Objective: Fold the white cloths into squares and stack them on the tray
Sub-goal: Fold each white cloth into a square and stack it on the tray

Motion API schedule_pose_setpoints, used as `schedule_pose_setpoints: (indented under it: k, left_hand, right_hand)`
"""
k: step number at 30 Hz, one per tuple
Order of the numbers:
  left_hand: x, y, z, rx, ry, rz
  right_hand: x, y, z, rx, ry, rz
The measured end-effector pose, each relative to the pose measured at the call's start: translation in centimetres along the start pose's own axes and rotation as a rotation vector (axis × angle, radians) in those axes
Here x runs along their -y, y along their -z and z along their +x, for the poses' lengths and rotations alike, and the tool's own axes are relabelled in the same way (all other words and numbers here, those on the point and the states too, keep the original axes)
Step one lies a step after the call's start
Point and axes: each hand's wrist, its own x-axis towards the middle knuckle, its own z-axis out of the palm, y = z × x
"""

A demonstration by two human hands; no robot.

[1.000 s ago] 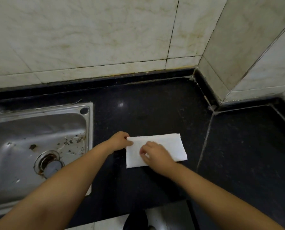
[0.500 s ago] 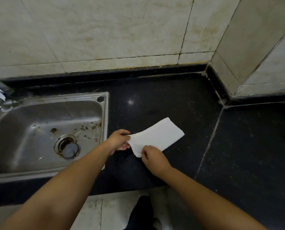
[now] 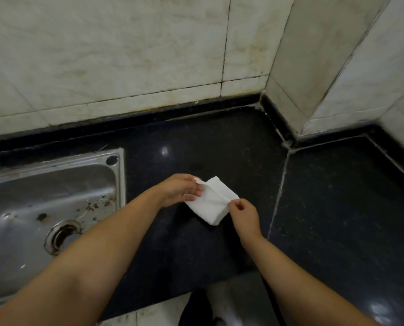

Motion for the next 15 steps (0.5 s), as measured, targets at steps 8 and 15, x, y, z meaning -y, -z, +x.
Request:
schedule_pose_setpoints:
  k: [8, 15]
  left_hand:
    - [-1.6, -4.0, 7.1, -0.201, -0.113, 0.722]
    - [-0.5, -3.8, 8.8, -0.233, -0.079, 0.790]
  right_hand:
    - [-0.6, 1.7, 3.5, -0.114, -0.043, -0.428]
    - [0.0, 2.4, 5.2, -0.136, 0.059, -0.585]
